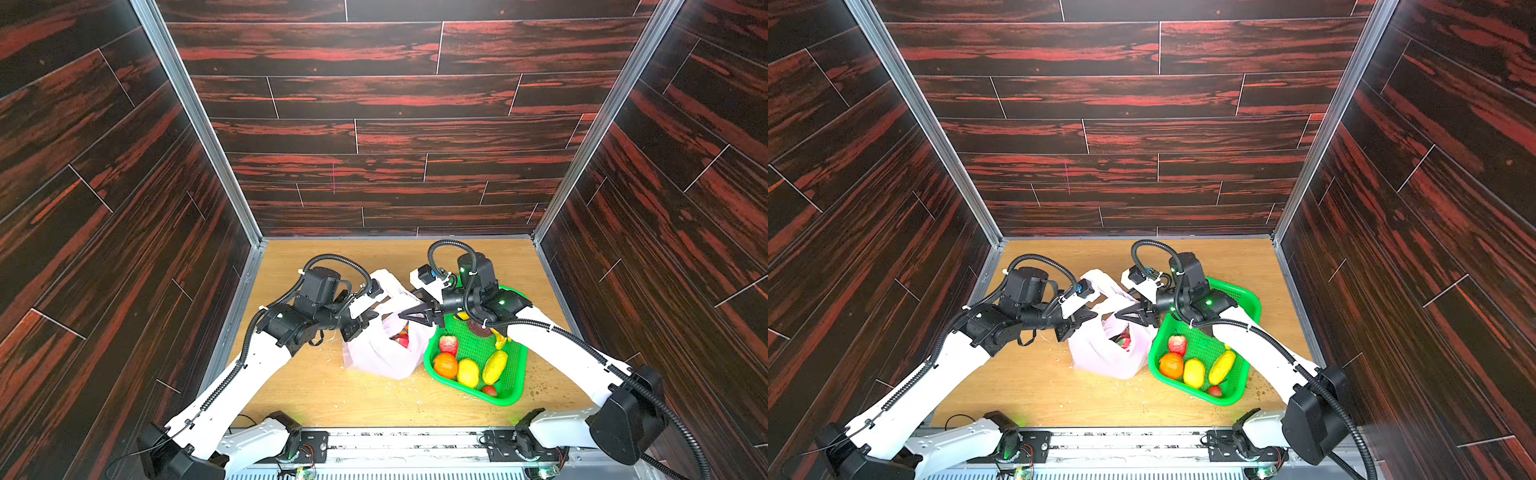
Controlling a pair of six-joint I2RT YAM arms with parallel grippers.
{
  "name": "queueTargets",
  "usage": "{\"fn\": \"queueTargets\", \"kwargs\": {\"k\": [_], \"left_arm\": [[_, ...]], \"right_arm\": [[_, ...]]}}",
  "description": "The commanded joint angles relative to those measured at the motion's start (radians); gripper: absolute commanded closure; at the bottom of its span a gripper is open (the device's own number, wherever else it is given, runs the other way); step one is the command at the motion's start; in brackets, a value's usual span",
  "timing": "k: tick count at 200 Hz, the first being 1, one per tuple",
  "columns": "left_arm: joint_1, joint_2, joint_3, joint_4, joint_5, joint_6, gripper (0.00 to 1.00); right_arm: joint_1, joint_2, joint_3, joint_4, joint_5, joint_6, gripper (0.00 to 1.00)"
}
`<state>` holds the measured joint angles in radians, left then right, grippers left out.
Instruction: Place the fake fruits into the plastic bag and tie a complex knot
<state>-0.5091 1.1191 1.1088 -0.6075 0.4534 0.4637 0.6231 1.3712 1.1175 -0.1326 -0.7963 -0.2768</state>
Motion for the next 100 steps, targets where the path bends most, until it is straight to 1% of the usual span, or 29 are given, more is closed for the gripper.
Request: {"fn": "queueTargets", "kwargs": {"k": [1,26,43,100], "left_arm": [[-0.003,-0.015,0.035,-0.03,-0.016,0.009,1.0],[-0.003,-0.015,0.039,-0.036,-0.03,0.007,1.0],[-0.003,-0.013,0.041,-0.038,-0.041,0.007,1.0],[-0.003,-0.002,0.05,-0.05,-0.053,-0.003,1.0]], "right_arm": [[0.008,0.017,0.027,0.005,-0.018,-0.007,0.55],[0.009,0.016,0.029,0.007,-0.021,-0.003,0.58],[0.007,0.014,0.029,0.01,-0.032,0.001,0.62],[0.009,0.002,0.021,0.034,-0.049,0.017,0.62]]}}
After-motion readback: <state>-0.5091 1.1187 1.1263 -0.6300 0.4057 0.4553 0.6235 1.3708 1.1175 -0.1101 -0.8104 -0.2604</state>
